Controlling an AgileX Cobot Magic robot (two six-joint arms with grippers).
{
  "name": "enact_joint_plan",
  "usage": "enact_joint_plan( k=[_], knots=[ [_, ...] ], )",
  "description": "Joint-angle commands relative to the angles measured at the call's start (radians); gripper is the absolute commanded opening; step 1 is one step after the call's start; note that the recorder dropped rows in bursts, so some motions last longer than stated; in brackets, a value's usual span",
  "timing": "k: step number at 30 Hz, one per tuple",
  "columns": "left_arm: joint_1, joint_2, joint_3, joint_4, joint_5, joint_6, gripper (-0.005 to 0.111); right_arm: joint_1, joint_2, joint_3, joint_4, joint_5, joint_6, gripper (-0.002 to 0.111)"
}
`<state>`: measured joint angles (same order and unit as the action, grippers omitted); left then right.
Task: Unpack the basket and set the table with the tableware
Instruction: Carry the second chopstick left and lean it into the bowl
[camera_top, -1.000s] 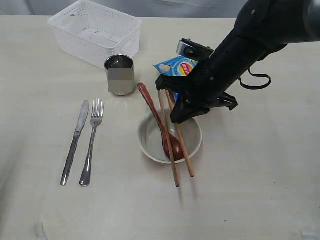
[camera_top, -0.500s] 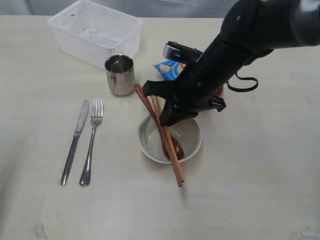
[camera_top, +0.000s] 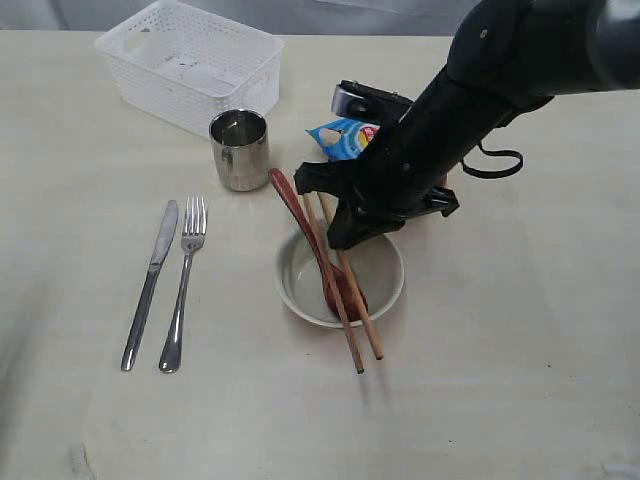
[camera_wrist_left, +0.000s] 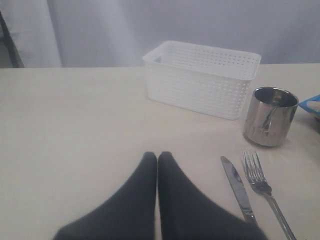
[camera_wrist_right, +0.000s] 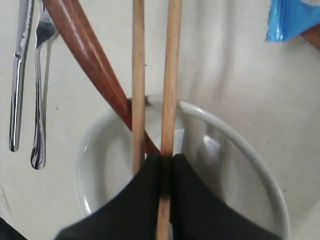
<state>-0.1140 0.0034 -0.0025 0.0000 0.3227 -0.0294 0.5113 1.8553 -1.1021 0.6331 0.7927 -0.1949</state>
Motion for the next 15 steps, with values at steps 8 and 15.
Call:
enact_joint_plan(
  k=[8,15],
  knots=[
    [0.002,-0.003,0.002,0.0,-0.003,0.0,0.0,-0.005,0.0,-0.002,-0.007,0.017,-0.03,0.038],
    [0.002,-0.003,0.002,0.0,-0.003,0.0,0.0,-0.005,-0.008,-0.002,-0.007,0.027,-0.03,0.041]
  ],
)
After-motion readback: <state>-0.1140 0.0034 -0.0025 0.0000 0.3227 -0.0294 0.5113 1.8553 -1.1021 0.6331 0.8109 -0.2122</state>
